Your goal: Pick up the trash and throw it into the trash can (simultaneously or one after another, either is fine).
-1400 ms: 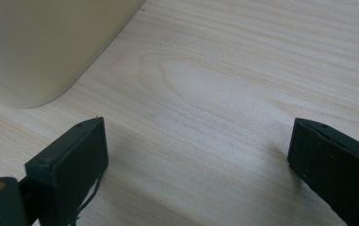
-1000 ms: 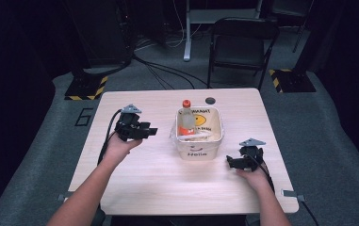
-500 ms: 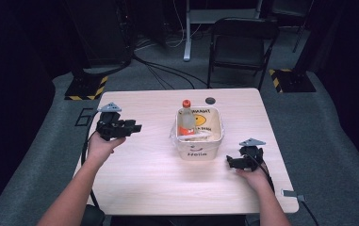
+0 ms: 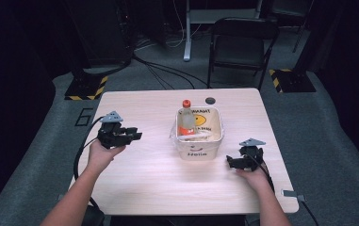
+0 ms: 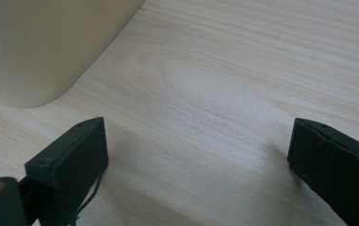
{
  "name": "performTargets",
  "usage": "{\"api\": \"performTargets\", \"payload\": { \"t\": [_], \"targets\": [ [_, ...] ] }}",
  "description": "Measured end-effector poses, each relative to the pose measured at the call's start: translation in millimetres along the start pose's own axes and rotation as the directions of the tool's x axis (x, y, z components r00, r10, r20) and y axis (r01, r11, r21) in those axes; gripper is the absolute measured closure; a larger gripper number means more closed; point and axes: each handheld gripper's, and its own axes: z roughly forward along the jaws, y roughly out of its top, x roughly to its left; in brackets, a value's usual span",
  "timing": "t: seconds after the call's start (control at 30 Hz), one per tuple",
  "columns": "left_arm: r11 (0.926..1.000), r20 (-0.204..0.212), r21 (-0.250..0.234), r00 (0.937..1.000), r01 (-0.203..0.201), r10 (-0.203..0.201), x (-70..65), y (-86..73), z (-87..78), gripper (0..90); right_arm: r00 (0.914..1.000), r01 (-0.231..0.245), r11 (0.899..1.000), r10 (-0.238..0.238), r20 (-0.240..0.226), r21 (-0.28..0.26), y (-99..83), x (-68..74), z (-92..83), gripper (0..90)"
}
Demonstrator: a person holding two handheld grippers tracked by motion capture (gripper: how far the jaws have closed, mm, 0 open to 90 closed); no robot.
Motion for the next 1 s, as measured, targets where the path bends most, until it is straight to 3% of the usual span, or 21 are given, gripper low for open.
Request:
{"api": "performTargets", "payload": {
  "t": [0.27,0.63,1.0],
  "targets": [
    [0.9991,0.041,0.021,0.9985,-0.036,0.035,0.6,-13.4,7.2,62.7,1.0000,-0.008,1.000,0.008,0.000,-0.002,0.3,0.6,0.4,4.7],
    [0.9984,0.049,0.052,0.9986,-0.023,0.021,6.1,-29.6,19.6,62.7,1.0000,-0.008,1.000,0.008,0.000,-0.002,0.3,0.5,0.4,4.7],
    [0.9967,0.068,0.072,0.9972,-0.036,0.032,7.1,-43.2,27.9,62.8,1.0000,-0.008,1.000,0.008,0.000,-0.002,0.3,0.5,0.4,4.7]
  ]
}}
